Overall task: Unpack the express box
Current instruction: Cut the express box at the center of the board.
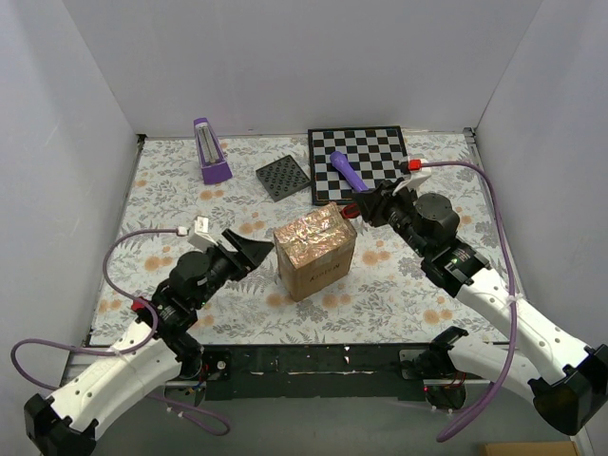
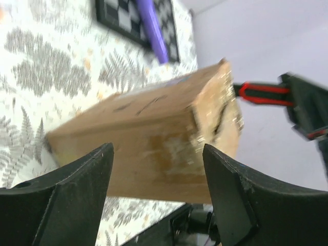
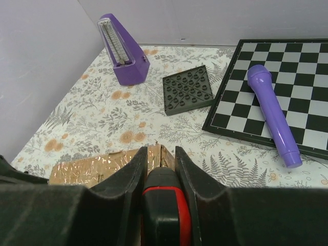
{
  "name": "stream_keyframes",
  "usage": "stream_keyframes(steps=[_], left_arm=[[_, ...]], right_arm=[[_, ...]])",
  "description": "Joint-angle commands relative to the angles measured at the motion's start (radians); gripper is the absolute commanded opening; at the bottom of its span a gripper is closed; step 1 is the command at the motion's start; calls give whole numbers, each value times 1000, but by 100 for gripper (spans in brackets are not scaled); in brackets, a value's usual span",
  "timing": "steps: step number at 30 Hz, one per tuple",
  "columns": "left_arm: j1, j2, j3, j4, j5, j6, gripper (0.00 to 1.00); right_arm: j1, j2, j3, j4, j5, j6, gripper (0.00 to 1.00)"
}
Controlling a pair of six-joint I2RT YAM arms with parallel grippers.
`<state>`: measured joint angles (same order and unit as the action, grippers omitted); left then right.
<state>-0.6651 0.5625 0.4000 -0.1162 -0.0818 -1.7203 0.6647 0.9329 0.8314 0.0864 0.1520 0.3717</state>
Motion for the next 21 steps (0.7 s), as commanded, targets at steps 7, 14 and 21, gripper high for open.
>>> stream_keyframes(steps=[7,14,21], left_arm=[[5,54,196,137,-159,381,92],[168,513,509,174,429,525,98],[206,718,643,66,750,735,97]], right_arm=[[12,-2,60,-120,-71,-134,1],[12,23,130,-204,-108,-171,1],[10,53,166,-247,-144,-200,1]])
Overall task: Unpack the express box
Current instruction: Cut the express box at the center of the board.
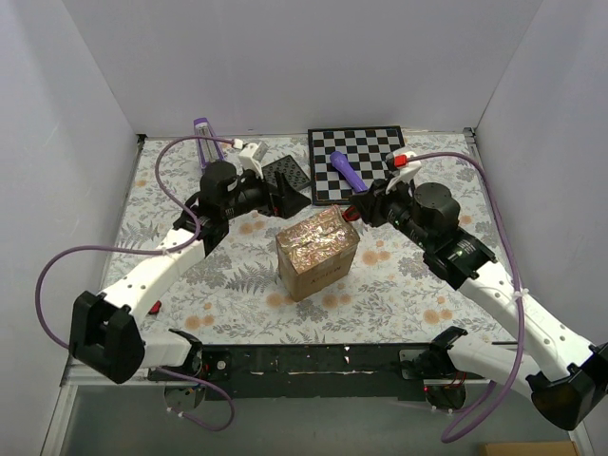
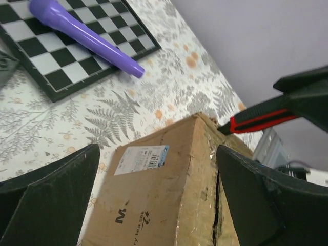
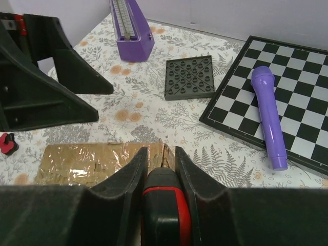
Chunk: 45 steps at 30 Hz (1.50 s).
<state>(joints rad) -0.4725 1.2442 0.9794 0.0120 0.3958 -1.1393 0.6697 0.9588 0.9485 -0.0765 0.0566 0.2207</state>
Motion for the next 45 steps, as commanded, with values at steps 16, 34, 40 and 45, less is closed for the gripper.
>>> stream_keyframes(steps=[16,34,40,45], left_arm=[[32,212,82,68,541,102,62],[32,236,105,59,585,85,0],[34,164,100,-73,412,61,0],[34,94,78,-142,256,-3,0]], right_arm=[[2,153,205,-163,-144,-104,1],[4,189,243,-174,-153,-132,1],[2,182,268,-119,-90,-87,1],[2,121,214,36,-2,3,1]])
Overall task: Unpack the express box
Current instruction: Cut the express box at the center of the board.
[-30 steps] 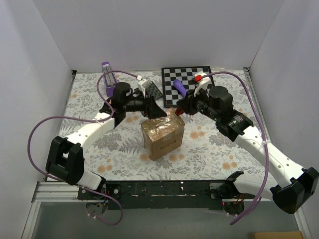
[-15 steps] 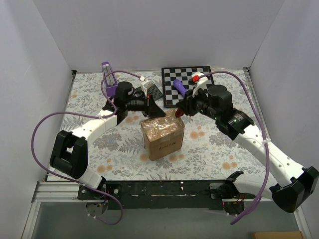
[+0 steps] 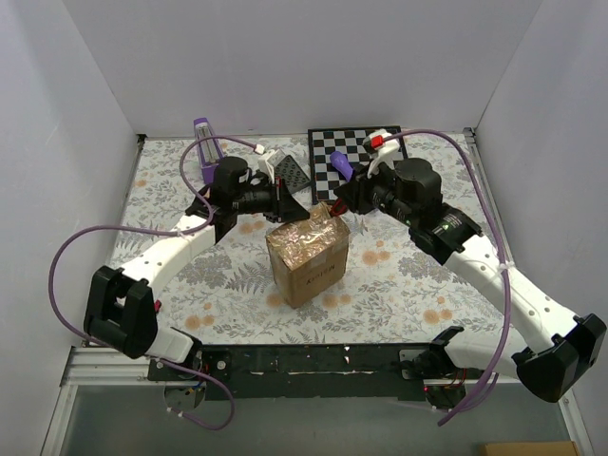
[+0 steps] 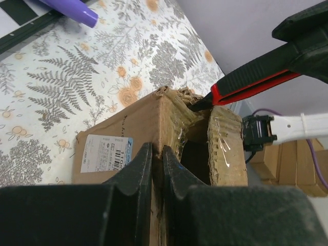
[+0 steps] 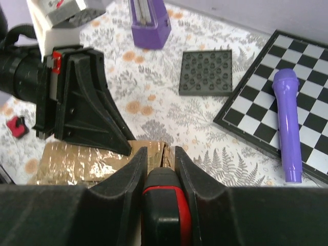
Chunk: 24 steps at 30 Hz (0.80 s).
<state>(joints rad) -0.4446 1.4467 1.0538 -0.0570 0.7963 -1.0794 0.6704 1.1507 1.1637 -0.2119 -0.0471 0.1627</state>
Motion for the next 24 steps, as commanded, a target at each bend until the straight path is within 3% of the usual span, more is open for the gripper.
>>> stream_keyframes(steps=[1,8,12,21,22,23,24], left_arm=[[4,-124,-11,-79,-167,-71,0],[3,-255,-86,-83,-359,-157,0],[1,-305,-127,-96,-419,-157,0],[-2,-371,-212,-89,-493,-163,2],[-2,-381,-219,-77,-500,-162,8],[-2,-397,-221,-70,-502,-159,30],[-3,-404,-222,-63,-503,-156,39]], right_arm=[[1,-81,-16,248,110,73,1],[1,-74,-12,292,93,60,1],[1,-103,-56,358,66,49,1],[1,-60,-41,290,-30,37,1],[1,-63,-50,302,-30,38,1],[0,-71,-55,304,-27,40,1],[1,-71,-58,304,-25,41,1]])
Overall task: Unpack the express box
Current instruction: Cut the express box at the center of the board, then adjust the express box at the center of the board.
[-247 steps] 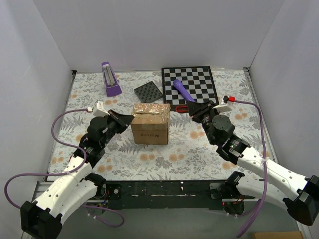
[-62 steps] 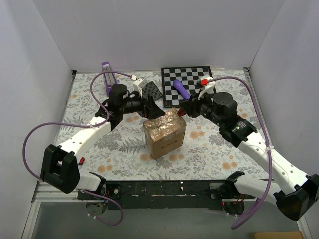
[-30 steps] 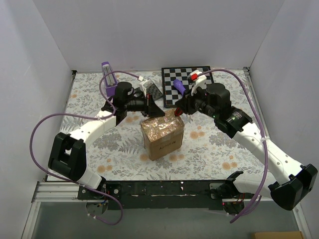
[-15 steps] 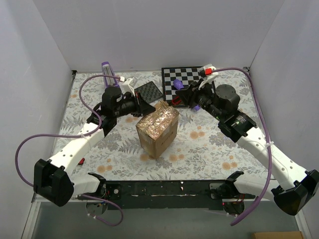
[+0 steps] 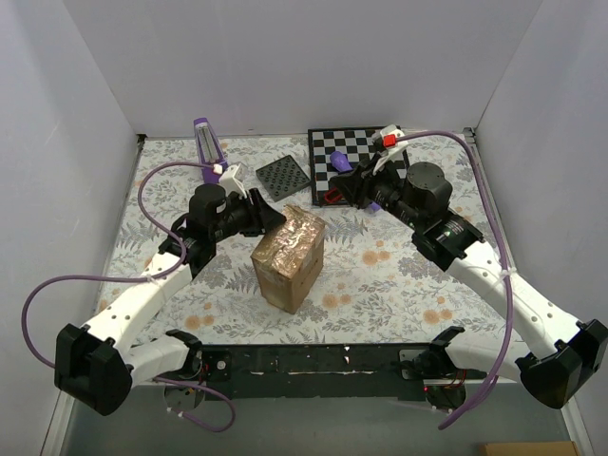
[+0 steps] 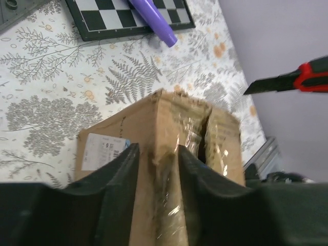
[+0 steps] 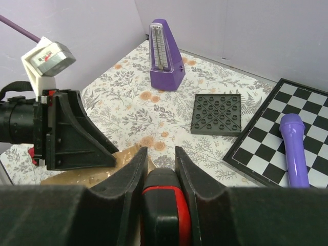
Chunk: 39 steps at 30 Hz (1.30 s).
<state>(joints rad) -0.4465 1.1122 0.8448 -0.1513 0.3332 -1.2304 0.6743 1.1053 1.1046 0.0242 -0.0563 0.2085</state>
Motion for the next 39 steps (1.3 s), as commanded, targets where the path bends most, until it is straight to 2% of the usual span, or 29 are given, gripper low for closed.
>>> stream_keyframes(steps=[1,2,3,6,11,15,18,20,21,22,24,26,28,29,30,32,33,35,36,39], left_arm=[[0,-74,-4,36,-40,-1,46],[0,-72,3,38,-36,2,52],[0,-68,13,35,-33,5,61],[2,-48,46,22,-37,8,70],[0,-69,60,32,-59,0,72],[0,-87,63,64,-25,-23,72],[0,-110,62,61,-32,-18,72],[0,-150,56,33,-124,-8,72],[2,-161,56,7,-184,-1,73],[0,-172,63,-76,-365,-12,73],[0,-202,60,-170,-527,-30,73],[0,-265,22,-286,-644,-99,69],[0,-331,-57,-342,-648,-205,61],[-1,-366,-87,-349,-611,-237,54],[-1,-444,-116,-350,-581,-271,41],[-1,-494,-177,-353,-504,-317,26],[-1,-514,-185,-375,-418,-325,16],[-3,-525,-190,-407,-349,-349,9],[-1,-532,-193,-421,-256,-356,5],[-3,-584,-199,-422,-153,-377,0]], right_arm=[[-2,-27,1,62,-14,-6,1],[-2,-28,0,60,-11,-6,1],[-2,-30,-2,59,-7,-8,1],[-2,-38,-8,65,-4,-8,1],[-4,-56,-2,63,-36,-20,1],[-2,-45,12,52,-121,-6,1],[1,-39,2,31,-103,3,1],[2,-44,-2,-3,-36,15,1],[1,-41,11,-22,49,19,1],[1,-39,15,-82,111,20,1],[1,-39,5,-89,195,16,1],[2,-36,-32,-63,219,11,1],[1,-30,-86,4,248,17,1],[-1,-19,-110,38,253,22,1],[-1,-12,-130,107,256,26,1],[-5,23,-175,182,259,26,1],[-7,37,-184,259,272,26,1],[-10,82,-213,362,270,5,1],[-9,102,-212,434,256,0,1],[-12,191,-184,528,227,2,1]])
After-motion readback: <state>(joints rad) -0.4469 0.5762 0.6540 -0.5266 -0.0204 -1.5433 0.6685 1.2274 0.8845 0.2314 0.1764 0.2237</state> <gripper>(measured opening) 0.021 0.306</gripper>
